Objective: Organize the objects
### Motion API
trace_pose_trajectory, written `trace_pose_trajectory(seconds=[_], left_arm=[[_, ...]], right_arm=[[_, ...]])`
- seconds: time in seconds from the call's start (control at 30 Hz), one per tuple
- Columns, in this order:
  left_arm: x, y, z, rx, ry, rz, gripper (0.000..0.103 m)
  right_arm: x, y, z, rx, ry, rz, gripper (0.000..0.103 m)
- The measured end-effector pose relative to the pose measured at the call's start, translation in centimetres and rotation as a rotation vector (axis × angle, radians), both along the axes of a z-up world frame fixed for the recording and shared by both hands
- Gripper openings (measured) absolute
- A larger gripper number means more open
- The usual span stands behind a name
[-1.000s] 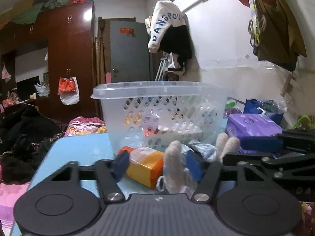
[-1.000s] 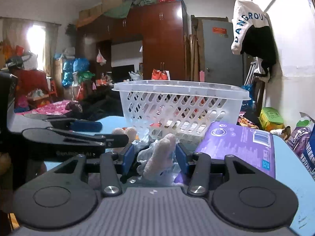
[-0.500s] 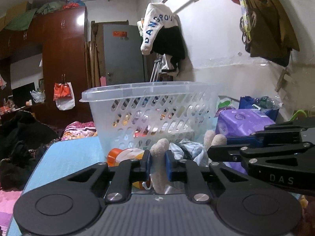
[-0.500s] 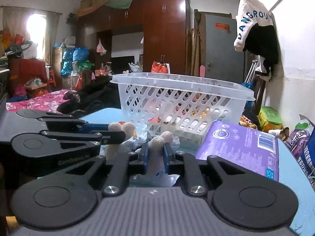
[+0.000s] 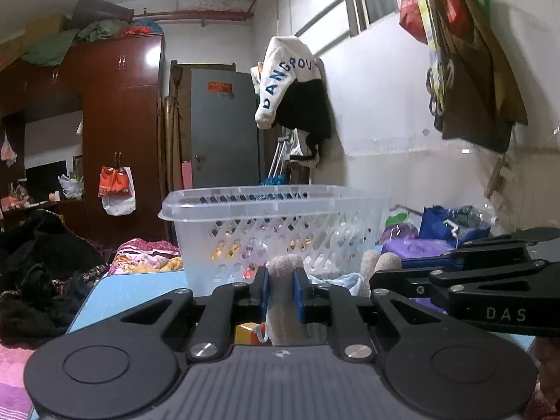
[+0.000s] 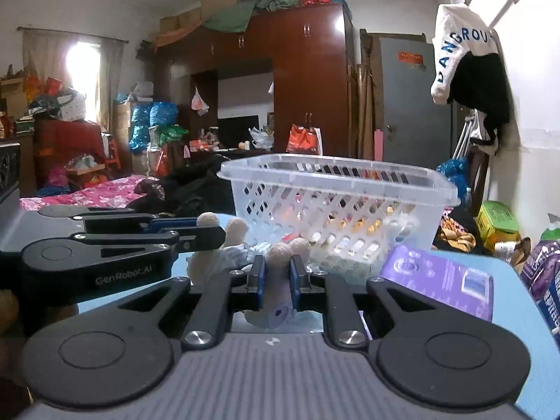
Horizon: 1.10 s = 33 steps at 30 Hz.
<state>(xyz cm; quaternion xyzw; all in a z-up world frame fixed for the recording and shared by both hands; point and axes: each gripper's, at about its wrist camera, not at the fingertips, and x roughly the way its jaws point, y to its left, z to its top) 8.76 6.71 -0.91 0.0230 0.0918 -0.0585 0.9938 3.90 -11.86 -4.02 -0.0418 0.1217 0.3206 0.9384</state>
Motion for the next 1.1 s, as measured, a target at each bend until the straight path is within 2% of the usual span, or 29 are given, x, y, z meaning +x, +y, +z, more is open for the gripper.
trace_pose_trajectory(seconds=[0.2,0.33,0.6,0.73,0.87,1.1], left_arm=[[-0.8,-0.1,2.4,0.021,-0.049,-0.005,0.018],[-0.3,-0.7,5.2,0.042,-0.085,-0.005,0.018],[3.0,-2.7,10.9,0.112,-0.125,0.019,0.018],[5.8,-3.0,12.8,0.131,-0.111,0.046,0.018],[9.3,-2.5,13.2,0.125,-0.072,0.055,0.018],[13.9,-1.1,11.1,0.091,-0.009,0.057,0.018]], right_arm=[[0.1,-0.6,2.7,0.004,-0.047,0.027,0.016],[1.3,-1.2,5.2,0.024,-0.064,0.051,0.016],[4.4,-1.3,9.4,0.025,-0.127,0.045,0.016],[7.4,-0.9,10.2,0.014,-0.129,0.043,0.016],[9.7,-0.3,9.5,-0.014,-0.114,0.038,0.016],[12.4,0.9,7.8,-0.066,-0.081,0.016,0.016]])
